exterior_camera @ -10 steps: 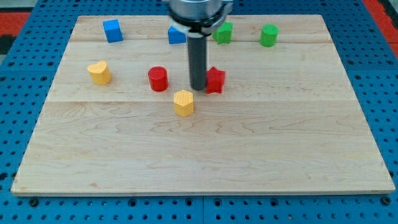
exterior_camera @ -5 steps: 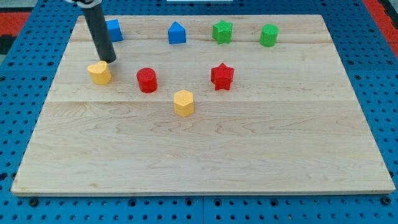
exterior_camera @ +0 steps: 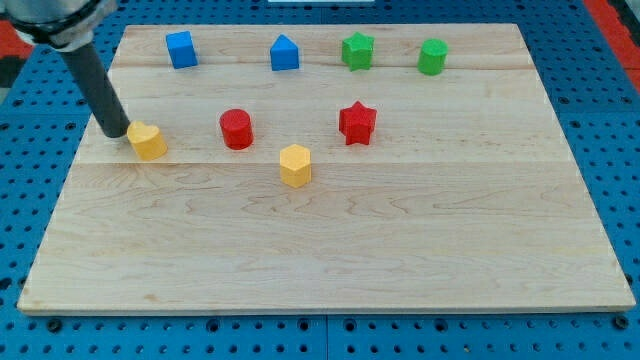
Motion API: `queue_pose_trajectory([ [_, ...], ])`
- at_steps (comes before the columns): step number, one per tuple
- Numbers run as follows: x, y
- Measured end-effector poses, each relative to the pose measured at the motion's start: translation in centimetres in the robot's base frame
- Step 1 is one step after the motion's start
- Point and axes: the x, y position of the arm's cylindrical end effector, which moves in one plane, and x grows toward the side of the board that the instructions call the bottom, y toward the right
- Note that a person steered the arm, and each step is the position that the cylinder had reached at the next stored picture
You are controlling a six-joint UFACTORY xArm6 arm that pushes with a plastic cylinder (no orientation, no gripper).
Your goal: Place the yellow heart a bit left bottom to the red circle
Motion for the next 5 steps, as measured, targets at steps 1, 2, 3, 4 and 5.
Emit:
queue_pose_trajectory([
  [1,2.2,3.4],
  [2,4.4,3.6],
  [3,5.0,6.3],
  [4,5.0,9.9],
  [5,6.0,12.6],
])
